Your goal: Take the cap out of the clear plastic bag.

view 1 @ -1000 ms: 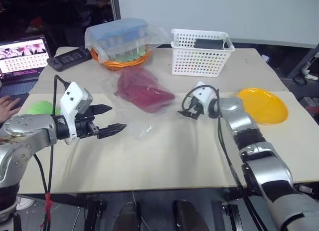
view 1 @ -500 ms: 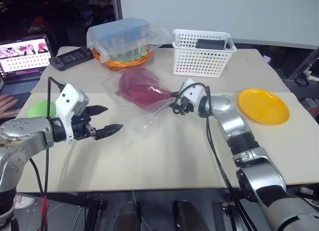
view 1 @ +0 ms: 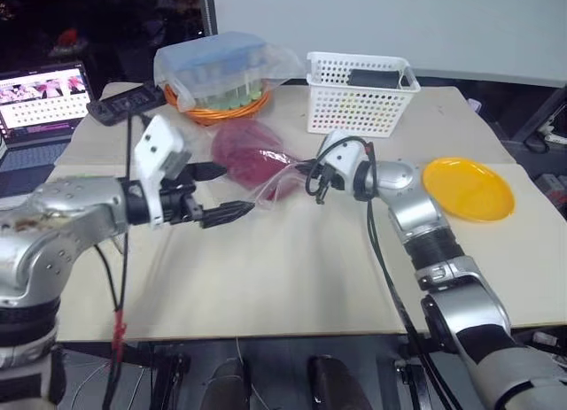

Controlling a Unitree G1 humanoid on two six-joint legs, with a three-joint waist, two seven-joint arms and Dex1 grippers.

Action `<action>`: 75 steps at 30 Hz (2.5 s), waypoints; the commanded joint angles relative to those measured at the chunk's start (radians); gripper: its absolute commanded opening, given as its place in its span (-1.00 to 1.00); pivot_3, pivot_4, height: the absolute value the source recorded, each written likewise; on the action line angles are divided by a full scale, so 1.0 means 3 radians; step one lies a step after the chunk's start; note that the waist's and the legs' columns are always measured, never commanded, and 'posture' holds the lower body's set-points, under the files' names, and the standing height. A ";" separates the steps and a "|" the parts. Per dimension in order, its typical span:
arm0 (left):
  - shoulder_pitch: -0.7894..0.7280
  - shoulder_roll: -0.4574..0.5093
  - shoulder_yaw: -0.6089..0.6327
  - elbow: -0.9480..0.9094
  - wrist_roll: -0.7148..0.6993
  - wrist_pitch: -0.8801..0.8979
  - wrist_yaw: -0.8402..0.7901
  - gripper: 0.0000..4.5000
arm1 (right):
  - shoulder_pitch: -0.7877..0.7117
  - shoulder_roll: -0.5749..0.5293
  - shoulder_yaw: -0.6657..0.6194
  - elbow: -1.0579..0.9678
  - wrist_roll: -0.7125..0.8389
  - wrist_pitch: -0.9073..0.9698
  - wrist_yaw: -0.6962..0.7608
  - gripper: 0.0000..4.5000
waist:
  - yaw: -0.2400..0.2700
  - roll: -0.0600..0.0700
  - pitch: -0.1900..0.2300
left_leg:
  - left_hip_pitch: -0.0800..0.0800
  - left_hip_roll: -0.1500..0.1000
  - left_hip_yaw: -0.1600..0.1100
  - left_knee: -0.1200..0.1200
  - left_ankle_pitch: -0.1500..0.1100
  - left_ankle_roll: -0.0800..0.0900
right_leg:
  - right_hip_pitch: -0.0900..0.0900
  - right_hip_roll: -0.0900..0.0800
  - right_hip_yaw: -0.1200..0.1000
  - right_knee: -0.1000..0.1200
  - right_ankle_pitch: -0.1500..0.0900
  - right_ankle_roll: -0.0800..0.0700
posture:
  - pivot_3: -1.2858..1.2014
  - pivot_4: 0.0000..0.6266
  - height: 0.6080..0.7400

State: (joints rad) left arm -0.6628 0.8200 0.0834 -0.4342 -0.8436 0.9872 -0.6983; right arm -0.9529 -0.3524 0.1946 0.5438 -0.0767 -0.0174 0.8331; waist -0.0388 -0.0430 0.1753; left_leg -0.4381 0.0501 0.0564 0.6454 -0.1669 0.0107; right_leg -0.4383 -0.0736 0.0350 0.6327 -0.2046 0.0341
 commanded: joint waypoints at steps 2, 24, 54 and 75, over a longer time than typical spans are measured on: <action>-0.0263 -0.0216 -0.0382 0.0063 0.0170 -0.0073 -0.0069 1.00 | -0.0080 0.0039 -0.0003 -0.0043 0.0030 -0.0028 0.0006 -0.98 | -0.0018 0.0000 0.0000 | -0.0001 -0.0001 0.0000 0.0000 0.0000 0.0000 | -0.0001 -0.0001 0.0001 0.0000 0.0000 0.0000 | 0.03 -0.52 0.85; -0.0039 -0.0570 -0.0660 -0.0051 0.0705 -0.0346 0.0189 -0.98 | -0.0085 0.0072 0.0009 -0.0048 -0.0030 0.0119 -0.0204 -1.00 | -0.0005 0.0000 0.0000 | 0.0000 -0.0001 -0.0002 0.0000 0.0001 -0.0001 | -0.0002 0.0001 0.0002 0.0003 0.0000 0.0000 | 0.03 -0.52 0.85; -0.0382 -0.0810 -0.0288 0.0288 0.2289 -0.1677 0.0859 -0.98 | -0.1332 0.1054 -0.0939 0.1394 0.0853 0.0822 -0.1029 -1.00 | -0.0015 0.0001 0.0000 | -0.0001 0.0000 -0.0002 -0.0002 0.0002 -0.0003 | -0.0012 -0.0002 0.0000 0.0024 0.0000 -0.0001 | 0.03 -0.52 0.85; 0.0085 -0.1199 -0.0949 0.0566 0.2963 -0.1895 0.0984 -0.98 | -0.1572 0.1135 -0.1127 0.1572 0.0939 0.0945 -0.1015 -1.00 | -0.0020 0.0001 0.0000 | -0.0003 -0.0001 -0.0002 -0.0004 0.0002 -0.0003 | -0.0013 -0.0002 -0.0001 0.0025 0.0000 -0.0003 | 0.03 -0.52 0.85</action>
State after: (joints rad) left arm -0.6217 0.4608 -0.2230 -0.2874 0.0070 0.4402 -0.4399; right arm -1.4161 -0.0048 -0.1361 1.0838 0.1839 0.2597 0.5206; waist -0.0448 -0.0427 0.1754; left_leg -0.4391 0.0498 0.0558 0.6443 -0.1663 0.0098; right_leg -0.4427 -0.0739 0.0350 0.6403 -0.2046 0.0333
